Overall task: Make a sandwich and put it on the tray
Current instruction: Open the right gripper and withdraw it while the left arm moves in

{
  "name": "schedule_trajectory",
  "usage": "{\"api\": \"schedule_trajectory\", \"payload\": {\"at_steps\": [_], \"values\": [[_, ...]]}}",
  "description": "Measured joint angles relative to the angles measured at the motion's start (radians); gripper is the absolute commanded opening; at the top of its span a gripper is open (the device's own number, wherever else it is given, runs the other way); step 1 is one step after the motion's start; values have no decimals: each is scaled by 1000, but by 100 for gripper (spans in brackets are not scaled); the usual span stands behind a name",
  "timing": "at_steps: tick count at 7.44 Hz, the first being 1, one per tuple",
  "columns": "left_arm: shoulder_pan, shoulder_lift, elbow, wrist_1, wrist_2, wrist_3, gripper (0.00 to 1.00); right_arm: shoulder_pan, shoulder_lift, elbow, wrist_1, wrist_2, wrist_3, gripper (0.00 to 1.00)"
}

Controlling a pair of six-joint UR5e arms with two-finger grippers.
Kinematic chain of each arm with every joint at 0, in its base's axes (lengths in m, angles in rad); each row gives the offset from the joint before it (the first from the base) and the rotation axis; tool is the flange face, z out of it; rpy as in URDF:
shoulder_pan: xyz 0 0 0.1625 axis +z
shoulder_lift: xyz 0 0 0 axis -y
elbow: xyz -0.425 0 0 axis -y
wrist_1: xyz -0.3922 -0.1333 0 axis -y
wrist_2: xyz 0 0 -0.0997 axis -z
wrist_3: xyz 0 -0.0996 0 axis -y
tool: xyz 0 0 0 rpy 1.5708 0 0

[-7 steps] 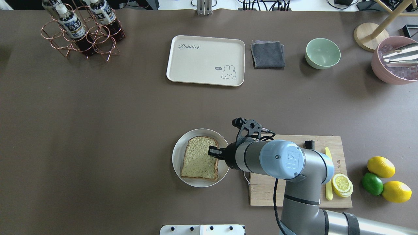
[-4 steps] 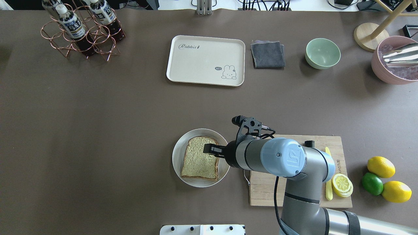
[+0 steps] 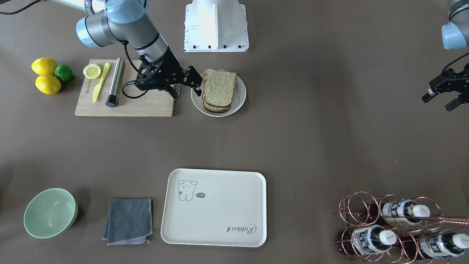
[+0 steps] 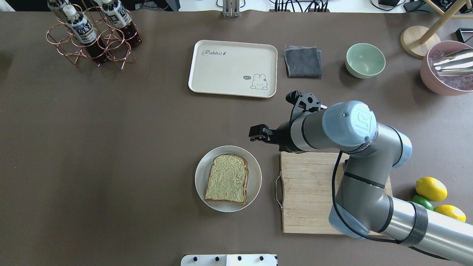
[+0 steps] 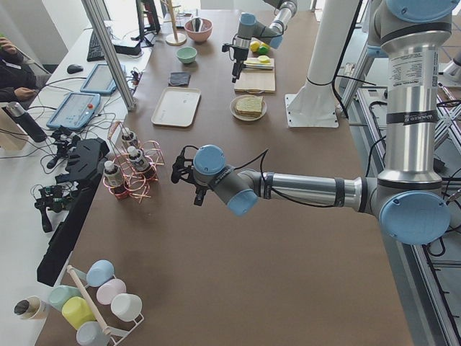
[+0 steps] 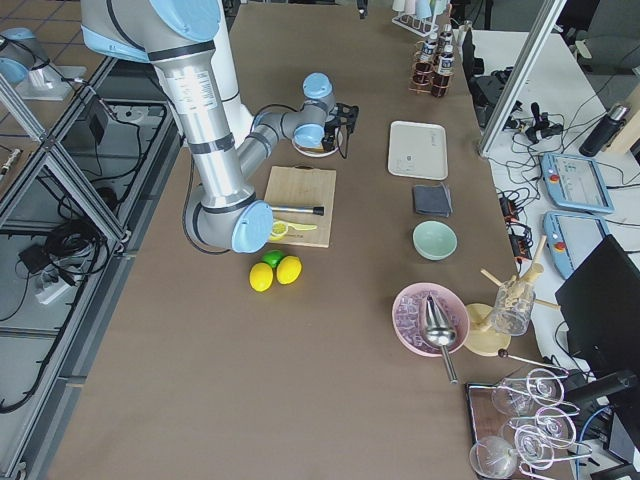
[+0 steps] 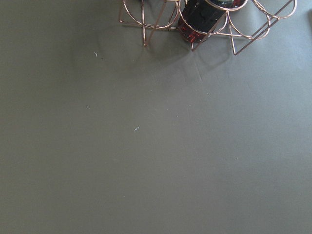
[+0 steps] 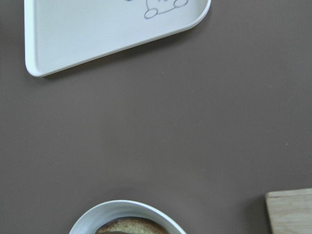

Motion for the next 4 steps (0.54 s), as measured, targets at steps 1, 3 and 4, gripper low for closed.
{"api": "schedule_trajectory", "payload": {"at_steps": [1,3,4], "values": [[30,-12,-14,1,7,-54,99,66,-2,17,-80,64,-61,100],[136,-55,-56,1,68,-189,99,195,-29,34,-199,167,-209,100],[207,-76,-81,2,132,-259,99,258,-76,45,-223,214,-304,100]]}}
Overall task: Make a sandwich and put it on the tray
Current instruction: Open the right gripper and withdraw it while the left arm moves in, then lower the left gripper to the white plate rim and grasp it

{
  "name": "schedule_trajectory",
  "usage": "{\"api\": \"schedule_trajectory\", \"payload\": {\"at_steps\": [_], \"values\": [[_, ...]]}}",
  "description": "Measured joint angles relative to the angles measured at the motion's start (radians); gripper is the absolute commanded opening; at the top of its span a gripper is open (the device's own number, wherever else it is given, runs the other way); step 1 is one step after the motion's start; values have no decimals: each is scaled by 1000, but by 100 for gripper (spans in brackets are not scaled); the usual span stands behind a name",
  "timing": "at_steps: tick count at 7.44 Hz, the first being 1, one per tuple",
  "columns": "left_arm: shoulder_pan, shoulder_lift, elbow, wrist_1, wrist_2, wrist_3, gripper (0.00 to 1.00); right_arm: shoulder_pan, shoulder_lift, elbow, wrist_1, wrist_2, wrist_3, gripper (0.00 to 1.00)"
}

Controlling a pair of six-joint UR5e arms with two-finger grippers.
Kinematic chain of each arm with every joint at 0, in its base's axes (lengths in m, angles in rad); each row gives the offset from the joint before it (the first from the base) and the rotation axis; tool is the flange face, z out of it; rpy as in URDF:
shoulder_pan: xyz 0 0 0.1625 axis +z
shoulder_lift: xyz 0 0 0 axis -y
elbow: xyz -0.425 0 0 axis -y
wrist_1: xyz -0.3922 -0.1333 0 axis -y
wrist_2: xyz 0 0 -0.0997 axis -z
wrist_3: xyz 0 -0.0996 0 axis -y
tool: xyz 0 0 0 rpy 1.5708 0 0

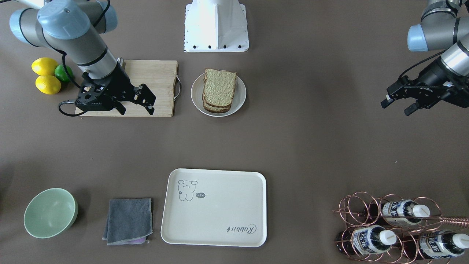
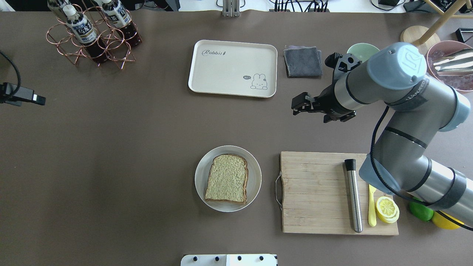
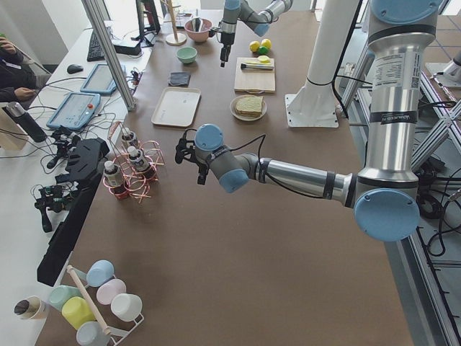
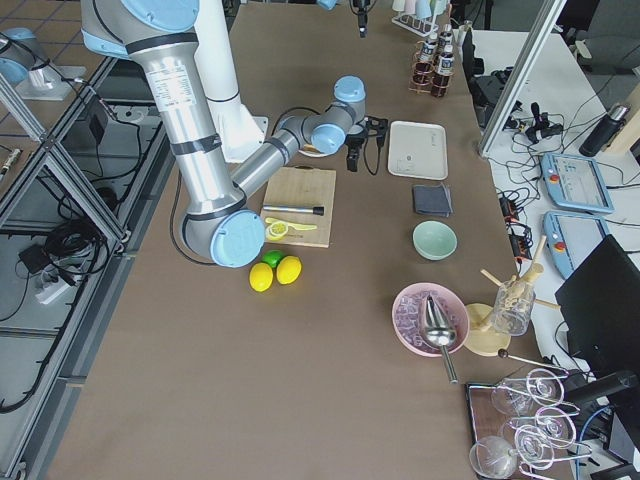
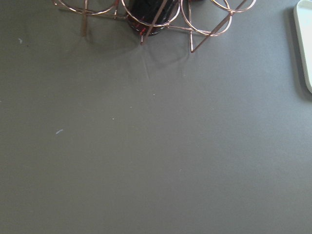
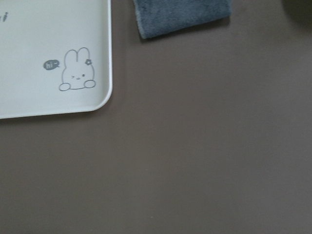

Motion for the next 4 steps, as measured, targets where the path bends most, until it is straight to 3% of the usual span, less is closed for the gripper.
{"api": "schedule_trajectory", "payload": {"at_steps": [4], "values": [[209,-117,-42,9,119,-214,99,269,-297,49,-8,164,-450,100]]}}
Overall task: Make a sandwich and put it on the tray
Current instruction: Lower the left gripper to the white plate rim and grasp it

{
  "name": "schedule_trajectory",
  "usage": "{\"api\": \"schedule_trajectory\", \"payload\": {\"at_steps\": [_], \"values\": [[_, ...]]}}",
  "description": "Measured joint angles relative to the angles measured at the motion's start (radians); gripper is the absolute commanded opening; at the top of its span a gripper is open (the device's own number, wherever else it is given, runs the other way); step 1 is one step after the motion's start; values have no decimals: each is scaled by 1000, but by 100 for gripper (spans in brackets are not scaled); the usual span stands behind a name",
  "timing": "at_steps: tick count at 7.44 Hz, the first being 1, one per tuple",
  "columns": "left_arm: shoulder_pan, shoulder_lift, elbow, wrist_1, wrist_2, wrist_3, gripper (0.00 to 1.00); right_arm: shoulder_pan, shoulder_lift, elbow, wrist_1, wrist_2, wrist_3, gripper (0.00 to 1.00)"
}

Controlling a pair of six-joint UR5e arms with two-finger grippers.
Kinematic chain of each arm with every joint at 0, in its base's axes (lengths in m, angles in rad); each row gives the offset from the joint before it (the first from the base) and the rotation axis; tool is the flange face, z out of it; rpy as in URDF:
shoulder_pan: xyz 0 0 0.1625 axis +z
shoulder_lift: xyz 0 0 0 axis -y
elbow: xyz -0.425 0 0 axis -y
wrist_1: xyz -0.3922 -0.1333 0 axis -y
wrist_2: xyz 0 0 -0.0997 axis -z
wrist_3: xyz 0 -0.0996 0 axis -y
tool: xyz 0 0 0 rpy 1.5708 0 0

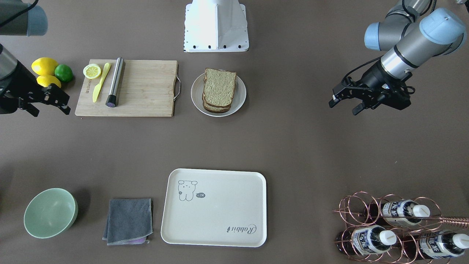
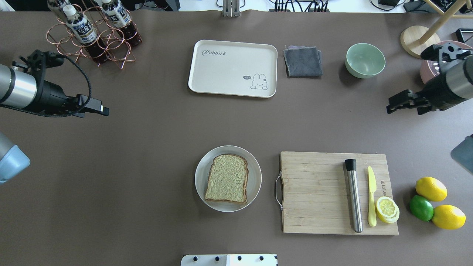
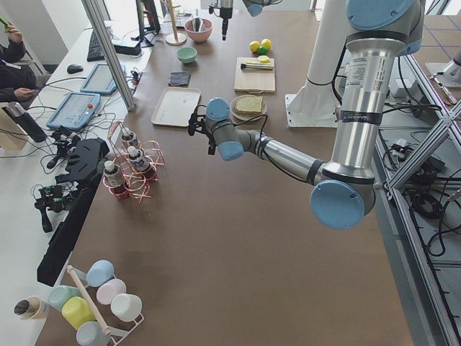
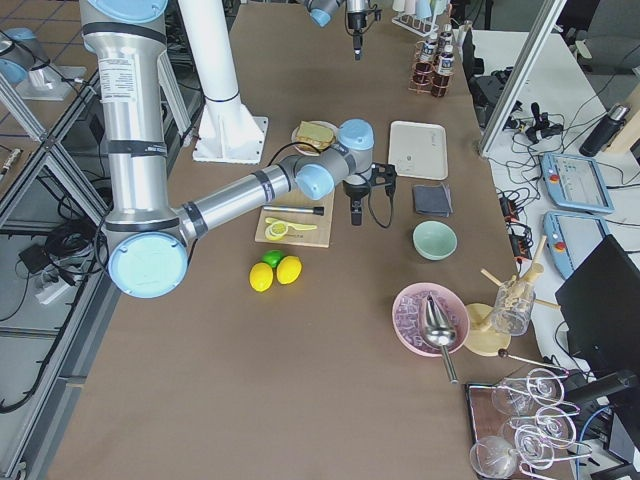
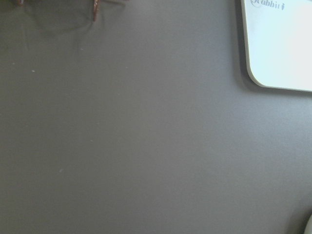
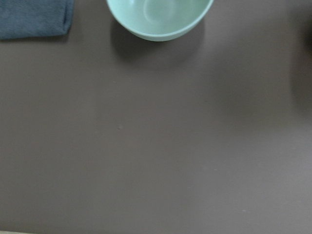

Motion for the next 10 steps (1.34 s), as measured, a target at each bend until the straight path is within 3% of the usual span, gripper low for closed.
{"api": "schedule_trajectory", "payload": {"at_steps": [2,6,8,10], "values": [[99,-79,0,36,81,-65,99,161,-137,-14,-7,58,-287,100],[286,-234,6,151,196,-172,99,445,-268,-138,-13,116,-719,100],[357,-258,4,158,259,-199,99,526,-264,-220,-58,106,-842,100],[389,-271,4,155,273,-203,99,543,-177,-263,-177,75,-871,100]]}}
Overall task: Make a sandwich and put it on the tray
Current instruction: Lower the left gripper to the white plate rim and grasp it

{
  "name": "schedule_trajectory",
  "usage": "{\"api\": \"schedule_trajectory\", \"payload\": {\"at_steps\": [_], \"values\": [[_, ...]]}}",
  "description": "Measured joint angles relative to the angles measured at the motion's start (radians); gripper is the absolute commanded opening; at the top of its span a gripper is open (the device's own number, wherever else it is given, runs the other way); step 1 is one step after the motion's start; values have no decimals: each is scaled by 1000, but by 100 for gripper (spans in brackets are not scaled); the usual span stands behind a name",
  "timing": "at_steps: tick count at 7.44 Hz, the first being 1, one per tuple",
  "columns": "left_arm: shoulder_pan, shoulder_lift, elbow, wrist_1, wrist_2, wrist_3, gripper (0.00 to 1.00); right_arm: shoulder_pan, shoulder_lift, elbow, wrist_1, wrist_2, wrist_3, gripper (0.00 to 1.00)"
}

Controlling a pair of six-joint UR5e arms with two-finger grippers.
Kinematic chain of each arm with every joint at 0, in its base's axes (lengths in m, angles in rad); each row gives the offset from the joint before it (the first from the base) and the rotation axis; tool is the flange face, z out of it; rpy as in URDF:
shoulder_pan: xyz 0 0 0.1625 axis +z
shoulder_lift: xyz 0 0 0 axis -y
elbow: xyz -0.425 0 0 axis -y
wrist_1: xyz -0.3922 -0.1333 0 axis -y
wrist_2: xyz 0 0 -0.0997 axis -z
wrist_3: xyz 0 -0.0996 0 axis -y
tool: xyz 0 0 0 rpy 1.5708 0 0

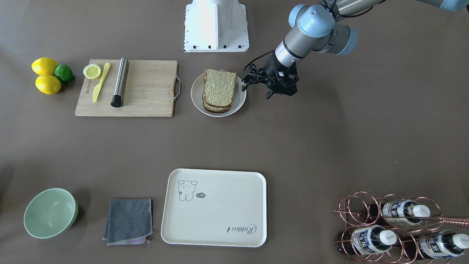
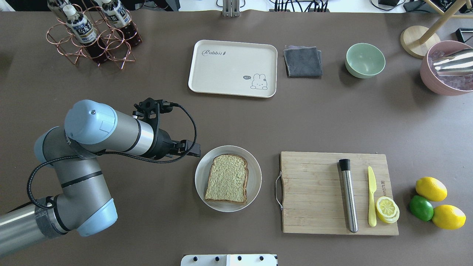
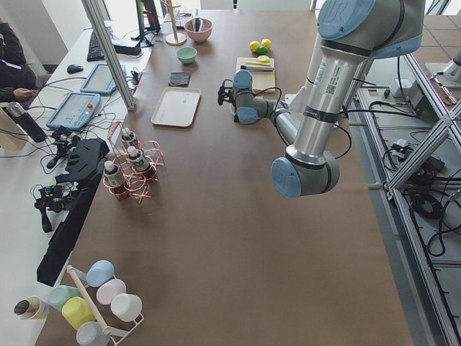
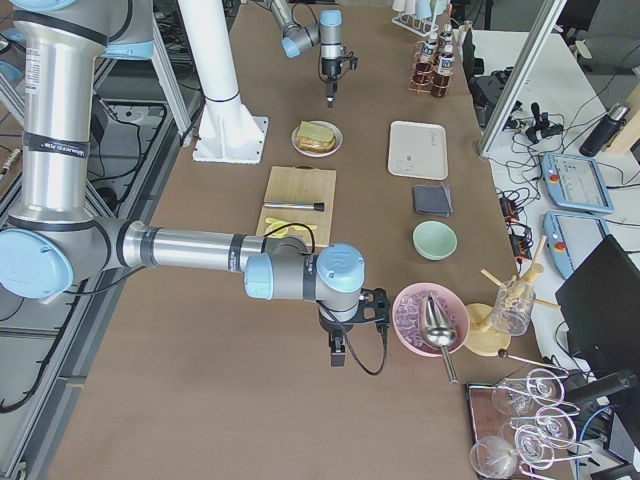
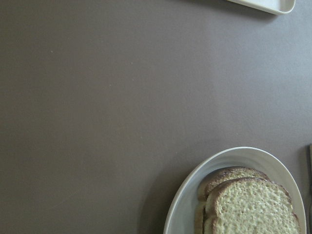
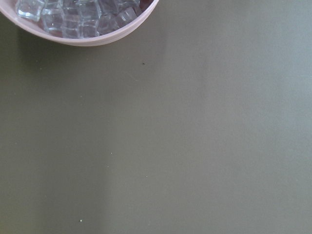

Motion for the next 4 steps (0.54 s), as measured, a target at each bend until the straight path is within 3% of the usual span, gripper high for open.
{"api": "schedule_trajectory", "payload": {"at_steps": [1,4], "values": [[12,-3,4,2,9,-1,98,3,28,-17,-32,-8,-9,100],[102,0,35,3,164,-1,92,8,42,-32,-47,-12,-41,100]]}}
